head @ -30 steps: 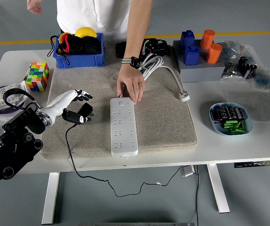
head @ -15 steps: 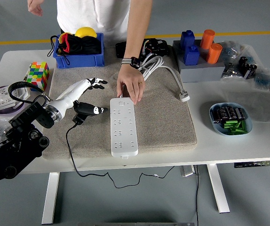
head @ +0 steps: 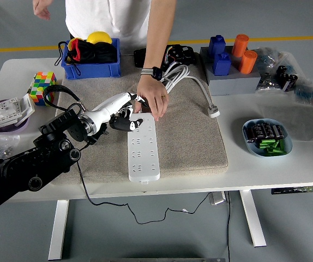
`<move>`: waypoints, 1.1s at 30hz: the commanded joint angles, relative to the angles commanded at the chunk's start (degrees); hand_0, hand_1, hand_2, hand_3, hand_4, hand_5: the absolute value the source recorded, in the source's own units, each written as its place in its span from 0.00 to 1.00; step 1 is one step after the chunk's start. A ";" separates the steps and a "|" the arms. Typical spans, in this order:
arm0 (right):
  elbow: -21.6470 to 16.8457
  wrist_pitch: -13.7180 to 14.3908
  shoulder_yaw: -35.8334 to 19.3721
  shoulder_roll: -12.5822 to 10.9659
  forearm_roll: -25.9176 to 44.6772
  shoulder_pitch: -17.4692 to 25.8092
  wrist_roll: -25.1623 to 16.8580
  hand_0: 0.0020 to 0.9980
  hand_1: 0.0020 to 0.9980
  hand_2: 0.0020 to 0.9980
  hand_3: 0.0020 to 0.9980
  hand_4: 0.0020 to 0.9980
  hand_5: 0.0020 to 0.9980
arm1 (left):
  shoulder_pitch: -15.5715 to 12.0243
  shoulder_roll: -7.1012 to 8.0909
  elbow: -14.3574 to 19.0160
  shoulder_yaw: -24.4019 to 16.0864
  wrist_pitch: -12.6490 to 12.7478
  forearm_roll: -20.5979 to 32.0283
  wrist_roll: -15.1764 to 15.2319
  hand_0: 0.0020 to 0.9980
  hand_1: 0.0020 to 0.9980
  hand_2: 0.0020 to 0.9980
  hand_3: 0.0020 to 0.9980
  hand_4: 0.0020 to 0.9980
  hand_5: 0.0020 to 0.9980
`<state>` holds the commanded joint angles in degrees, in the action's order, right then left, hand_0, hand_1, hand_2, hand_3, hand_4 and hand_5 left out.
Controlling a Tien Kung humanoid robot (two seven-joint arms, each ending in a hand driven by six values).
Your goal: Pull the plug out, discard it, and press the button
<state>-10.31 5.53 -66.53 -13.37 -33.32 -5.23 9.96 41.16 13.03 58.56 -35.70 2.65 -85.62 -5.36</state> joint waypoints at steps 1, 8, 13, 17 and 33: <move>0.00 0.03 0.03 -0.02 0.01 -0.04 0.01 0.75 0.66 0.65 0.62 0.66 0.51 | 0.42 -0.21 -0.61 0.59 -0.15 0.50 -0.10 0.03 0.00 0.04 0.67 0.43 0.00; 0.00 0.09 0.90 -0.32 0.37 -0.36 0.00 0.75 0.66 0.65 0.62 0.66 0.51 | 3.07 -1.67 -5.43 4.23 -0.85 3.40 -0.80 0.01 0.00 0.02 0.67 0.47 0.00; 0.00 0.13 1.39 -0.44 0.58 -0.39 0.03 0.75 0.66 0.65 0.62 0.66 0.51 | 5.09 -3.02 -9.30 6.66 -0.97 5.15 -0.98 0.01 0.00 0.02 0.67 0.47 0.00; 0.00 0.17 1.73 -0.50 0.73 -0.40 0.00 0.75 0.66 0.65 0.62 0.66 0.51 | 6.15 -3.88 -11.75 8.24 -1.15 6.28 -1.26 0.01 0.00 0.02 0.67 0.47 0.00; 0.00 0.13 1.75 -0.57 0.67 -0.27 0.07 0.75 0.66 0.65 0.62 0.66 0.51 | 7.26 -4.71 -16.34 10.83 -2.08 7.88 -2.56 0.00 0.00 0.02 0.67 0.48 0.00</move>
<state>-10.31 5.67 -64.78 -13.95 -32.65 -5.50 10.03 48.42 8.32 42.22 -24.87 0.57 -77.73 -7.92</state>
